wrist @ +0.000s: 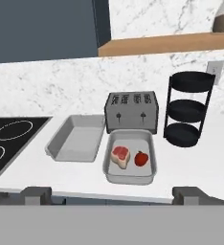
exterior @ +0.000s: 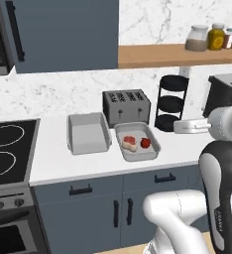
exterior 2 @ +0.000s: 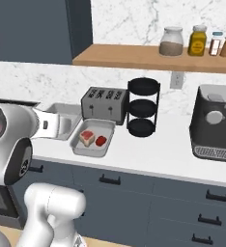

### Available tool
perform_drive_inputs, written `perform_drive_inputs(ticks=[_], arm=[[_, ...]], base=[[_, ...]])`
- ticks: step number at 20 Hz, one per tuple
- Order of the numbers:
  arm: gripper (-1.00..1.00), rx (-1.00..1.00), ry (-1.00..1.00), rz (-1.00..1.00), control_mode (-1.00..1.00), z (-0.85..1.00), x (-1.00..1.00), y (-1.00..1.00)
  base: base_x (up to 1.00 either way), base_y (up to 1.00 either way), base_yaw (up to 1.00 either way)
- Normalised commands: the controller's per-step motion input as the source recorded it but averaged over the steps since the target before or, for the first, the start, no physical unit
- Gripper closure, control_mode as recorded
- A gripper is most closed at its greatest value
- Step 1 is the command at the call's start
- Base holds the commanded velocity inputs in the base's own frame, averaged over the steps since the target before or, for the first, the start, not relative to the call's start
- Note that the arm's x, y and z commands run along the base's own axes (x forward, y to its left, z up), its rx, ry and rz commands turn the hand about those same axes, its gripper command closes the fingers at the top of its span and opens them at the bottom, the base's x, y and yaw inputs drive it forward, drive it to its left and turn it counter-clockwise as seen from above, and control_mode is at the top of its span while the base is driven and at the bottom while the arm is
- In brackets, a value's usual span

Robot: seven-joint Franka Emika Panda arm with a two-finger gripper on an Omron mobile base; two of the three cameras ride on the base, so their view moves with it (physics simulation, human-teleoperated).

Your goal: Place one bell pepper and one steak in each tupperware on the nearby counter, to pack two identical lunches.

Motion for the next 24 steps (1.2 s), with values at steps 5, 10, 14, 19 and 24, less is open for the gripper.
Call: perform_drive_inputs(ticks=[5,10,14,19,24], arm=[[-1.0,0.0,0.0,0.0,1.0,0.0,0.0,0.0],[-1.0,0.0,0.0,0.0,1.0,0.0,0.0,0.0],[-1.0,0.0,0.0,0.0,1.0,0.0,0.0,0.0],[-1.0,0.0,0.0,0.0,1.0,0.0,0.0,0.0],[-1.0,0.0,0.0,0.0,1.0,0.0,0.0,0.0]], base=[[-0.43,-0.88,-0.05],[-0.29,-1.0,0.0],[-0.49,-0.9,0.01],[-0.58,-0.97,0.0],[-0.33,-1.0,0.0]])
